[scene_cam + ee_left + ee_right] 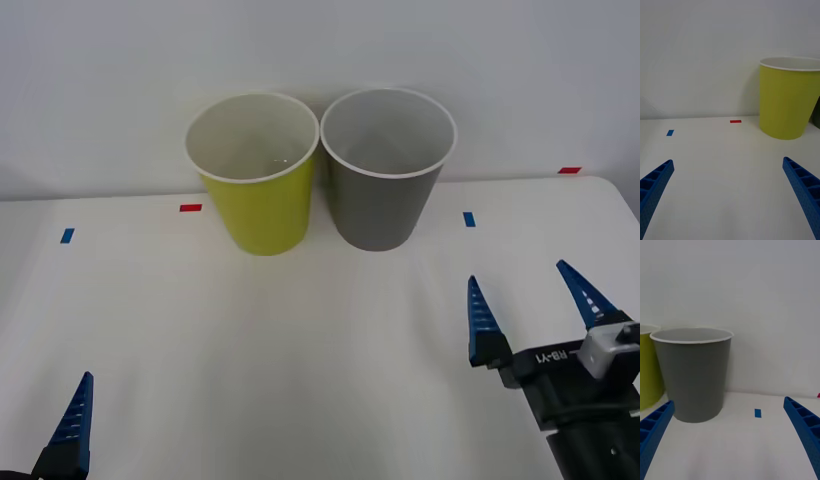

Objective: Put cans in the gray bin and PET bottles in the light green bin.

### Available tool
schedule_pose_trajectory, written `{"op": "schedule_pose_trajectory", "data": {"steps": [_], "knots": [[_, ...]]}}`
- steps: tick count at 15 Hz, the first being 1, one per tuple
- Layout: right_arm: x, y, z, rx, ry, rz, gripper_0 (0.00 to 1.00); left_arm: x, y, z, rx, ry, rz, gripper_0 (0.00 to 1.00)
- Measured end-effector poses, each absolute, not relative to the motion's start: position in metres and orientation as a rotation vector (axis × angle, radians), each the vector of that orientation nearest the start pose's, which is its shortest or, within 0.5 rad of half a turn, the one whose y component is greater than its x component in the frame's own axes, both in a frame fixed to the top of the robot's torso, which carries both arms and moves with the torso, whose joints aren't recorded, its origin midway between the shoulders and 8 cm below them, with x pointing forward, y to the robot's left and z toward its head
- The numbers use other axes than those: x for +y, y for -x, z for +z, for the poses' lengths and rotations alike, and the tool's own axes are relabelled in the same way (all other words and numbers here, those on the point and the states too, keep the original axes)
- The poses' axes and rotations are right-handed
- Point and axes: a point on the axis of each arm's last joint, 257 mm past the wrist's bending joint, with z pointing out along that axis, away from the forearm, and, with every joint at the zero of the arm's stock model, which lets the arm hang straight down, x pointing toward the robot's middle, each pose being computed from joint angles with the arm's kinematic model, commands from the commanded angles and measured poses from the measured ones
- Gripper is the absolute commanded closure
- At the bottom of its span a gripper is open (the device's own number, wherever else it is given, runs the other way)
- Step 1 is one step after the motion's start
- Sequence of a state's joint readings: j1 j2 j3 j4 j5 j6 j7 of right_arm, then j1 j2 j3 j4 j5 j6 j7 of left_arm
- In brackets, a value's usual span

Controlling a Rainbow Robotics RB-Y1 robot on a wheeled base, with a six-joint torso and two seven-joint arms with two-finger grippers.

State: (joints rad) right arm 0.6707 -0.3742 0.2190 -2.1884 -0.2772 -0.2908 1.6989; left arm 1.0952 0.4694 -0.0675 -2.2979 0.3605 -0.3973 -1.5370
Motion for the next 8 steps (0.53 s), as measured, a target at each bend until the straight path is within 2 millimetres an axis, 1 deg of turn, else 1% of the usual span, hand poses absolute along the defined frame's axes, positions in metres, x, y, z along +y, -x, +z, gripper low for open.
{"op": "schedule_pose_trajectory", "data": {"steps": [3,8], "knots": [[-0.232,-0.323,-0.173,1.422,0.18,0.033,0.0,0.313,-0.253,-0.178,1.569,0.018,-0.02,0.0],[-0.223,-0.297,-0.2,1.503,0.174,0.055,0.0,0.313,-0.253,-0.178,1.57,0.018,-0.02,0.0]]}}
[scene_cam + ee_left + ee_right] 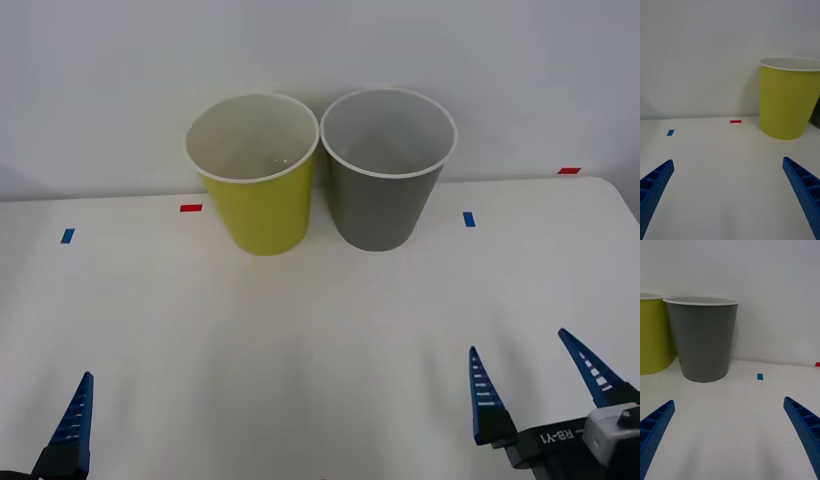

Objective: Put cans in the gray bin and PET bottles in the light green bin.

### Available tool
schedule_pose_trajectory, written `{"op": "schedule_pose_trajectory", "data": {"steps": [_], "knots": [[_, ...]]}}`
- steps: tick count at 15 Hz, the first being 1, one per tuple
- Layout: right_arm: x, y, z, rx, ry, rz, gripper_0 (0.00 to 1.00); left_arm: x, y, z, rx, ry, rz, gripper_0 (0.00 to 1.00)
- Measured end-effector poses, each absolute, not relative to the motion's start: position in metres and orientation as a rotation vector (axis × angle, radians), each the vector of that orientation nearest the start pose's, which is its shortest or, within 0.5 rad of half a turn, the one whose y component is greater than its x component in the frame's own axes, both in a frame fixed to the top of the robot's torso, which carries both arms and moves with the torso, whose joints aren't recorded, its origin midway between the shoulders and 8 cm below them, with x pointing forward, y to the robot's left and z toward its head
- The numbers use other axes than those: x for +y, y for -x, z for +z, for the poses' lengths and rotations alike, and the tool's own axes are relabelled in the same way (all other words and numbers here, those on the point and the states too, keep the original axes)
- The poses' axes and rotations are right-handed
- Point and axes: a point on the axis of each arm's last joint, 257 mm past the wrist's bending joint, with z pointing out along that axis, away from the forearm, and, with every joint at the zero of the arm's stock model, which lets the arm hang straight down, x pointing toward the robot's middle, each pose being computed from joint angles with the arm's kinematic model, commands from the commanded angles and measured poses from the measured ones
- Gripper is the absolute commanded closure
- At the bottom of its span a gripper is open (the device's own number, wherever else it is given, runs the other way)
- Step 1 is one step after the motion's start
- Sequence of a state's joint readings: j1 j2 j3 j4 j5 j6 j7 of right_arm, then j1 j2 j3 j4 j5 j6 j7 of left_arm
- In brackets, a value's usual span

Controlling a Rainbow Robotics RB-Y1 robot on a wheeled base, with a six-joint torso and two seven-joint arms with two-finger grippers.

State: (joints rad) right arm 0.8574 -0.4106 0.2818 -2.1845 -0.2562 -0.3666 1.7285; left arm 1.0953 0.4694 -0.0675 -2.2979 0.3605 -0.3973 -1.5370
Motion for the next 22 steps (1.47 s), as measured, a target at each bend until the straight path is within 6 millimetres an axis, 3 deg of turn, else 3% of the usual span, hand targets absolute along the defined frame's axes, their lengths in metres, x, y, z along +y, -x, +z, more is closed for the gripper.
{"op": "schedule_pose_trajectory", "data": {"steps": [6,22], "knots": [[-0.213,-0.266,-0.217,1.561,0.152,0.103,0.0,0.313,-0.253,-0.178,1.57,0.018,-0.02,0.0],[-0.212,-0.265,-0.218,1.563,0.15,0.106,0.0,0.313,-0.253,-0.178,1.57,0.018,-0.02,0.0]]}}
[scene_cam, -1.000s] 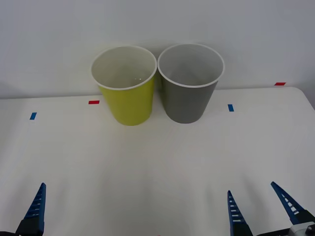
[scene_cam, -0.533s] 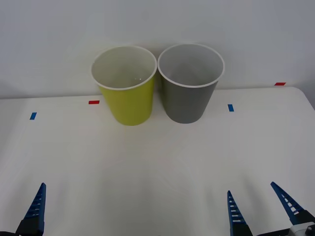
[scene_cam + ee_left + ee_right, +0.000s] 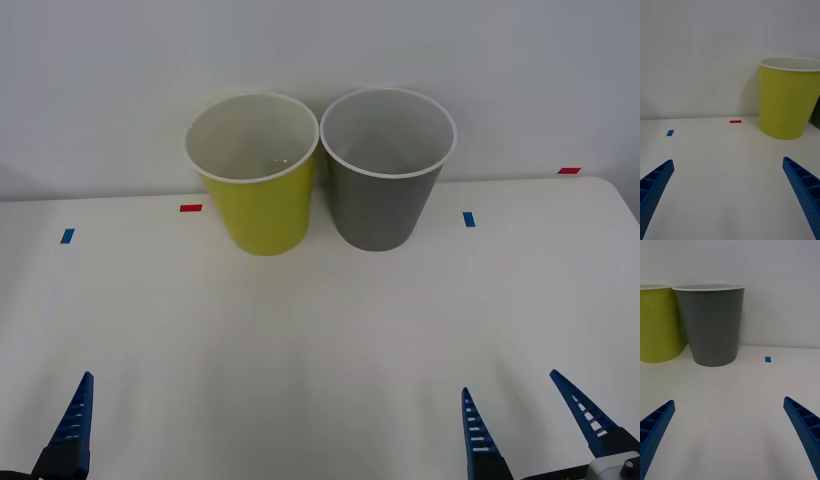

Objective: Put cans in the gray bin and PET bottles in the light green bin.

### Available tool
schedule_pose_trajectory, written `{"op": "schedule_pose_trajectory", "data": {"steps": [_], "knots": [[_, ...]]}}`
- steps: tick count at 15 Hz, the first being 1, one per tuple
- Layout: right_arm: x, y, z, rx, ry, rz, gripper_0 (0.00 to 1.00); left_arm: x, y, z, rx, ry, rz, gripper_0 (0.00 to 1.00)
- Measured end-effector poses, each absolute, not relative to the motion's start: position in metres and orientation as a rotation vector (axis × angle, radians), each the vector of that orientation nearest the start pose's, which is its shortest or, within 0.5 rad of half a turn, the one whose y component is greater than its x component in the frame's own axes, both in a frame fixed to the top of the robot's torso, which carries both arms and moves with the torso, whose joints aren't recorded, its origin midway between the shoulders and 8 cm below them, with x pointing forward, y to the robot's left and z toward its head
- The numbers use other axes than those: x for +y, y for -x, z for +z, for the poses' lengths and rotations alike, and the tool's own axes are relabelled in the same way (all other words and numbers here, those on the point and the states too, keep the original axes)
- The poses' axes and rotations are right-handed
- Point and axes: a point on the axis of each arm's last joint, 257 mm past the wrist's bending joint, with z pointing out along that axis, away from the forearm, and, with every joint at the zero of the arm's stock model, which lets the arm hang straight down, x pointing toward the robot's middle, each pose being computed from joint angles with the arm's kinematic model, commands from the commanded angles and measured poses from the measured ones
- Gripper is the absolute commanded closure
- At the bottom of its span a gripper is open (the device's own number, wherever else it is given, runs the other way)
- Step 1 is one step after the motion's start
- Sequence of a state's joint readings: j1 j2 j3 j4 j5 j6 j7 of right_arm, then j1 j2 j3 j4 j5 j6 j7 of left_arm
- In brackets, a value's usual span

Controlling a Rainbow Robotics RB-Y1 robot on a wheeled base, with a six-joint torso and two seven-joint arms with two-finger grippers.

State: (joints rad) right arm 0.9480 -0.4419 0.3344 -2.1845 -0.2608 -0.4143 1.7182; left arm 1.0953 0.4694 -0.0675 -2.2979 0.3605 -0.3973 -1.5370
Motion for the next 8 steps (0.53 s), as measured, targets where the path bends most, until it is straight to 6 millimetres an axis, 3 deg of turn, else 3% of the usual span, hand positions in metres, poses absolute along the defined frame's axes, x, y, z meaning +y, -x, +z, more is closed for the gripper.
{"op": "schedule_pose_trajectory", "data": {"steps": [8], "knots": [[-0.2123,-0.2652,-0.218,1.563,0.15,0.106,0.0,0.313,-0.2525,-0.1783,1.57,0.018,-0.02,0.0]]}}
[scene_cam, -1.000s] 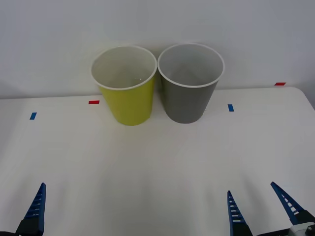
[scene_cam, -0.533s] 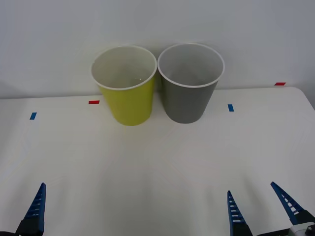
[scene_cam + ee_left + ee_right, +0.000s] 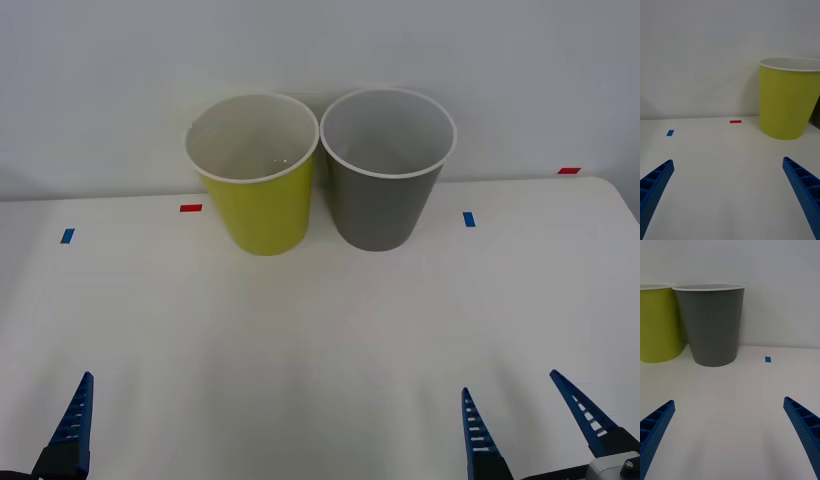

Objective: Put cans in the gray bin and PET bottles in the light green bin.

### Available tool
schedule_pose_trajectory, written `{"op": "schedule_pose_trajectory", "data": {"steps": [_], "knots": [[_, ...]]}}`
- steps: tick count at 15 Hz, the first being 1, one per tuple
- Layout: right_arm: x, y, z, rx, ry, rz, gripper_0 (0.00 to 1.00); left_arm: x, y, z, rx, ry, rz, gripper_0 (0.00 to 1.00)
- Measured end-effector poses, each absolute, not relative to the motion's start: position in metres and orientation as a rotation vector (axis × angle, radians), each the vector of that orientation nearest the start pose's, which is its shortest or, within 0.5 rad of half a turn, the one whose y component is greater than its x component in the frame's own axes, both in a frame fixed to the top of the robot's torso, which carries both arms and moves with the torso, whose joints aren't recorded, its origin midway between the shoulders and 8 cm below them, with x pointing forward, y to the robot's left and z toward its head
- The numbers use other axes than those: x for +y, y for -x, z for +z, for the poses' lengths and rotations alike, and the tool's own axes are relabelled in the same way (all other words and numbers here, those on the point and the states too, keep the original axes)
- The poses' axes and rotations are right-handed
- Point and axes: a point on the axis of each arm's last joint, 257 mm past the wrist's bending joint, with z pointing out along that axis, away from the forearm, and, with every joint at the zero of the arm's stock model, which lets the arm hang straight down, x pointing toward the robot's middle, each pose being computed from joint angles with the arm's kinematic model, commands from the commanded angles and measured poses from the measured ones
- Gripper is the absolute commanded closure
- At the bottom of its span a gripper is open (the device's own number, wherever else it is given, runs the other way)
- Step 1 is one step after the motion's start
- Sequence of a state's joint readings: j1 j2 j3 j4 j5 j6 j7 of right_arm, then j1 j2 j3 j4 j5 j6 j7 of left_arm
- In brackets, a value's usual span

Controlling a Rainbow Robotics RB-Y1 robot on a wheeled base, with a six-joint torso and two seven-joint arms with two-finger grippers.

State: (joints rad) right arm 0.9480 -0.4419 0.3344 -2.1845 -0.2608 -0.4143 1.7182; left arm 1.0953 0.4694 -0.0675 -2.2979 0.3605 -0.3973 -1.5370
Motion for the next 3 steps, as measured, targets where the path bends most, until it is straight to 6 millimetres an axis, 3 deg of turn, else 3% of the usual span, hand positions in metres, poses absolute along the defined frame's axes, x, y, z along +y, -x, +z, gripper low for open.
{"op": "schedule_pose_trajectory", "data": {"steps": [3], "knots": [[-0.2123,-0.2652,-0.218,1.563,0.15,0.106,0.0,0.313,-0.2525,-0.1783,1.57,0.018,-0.02,0.0]]}}
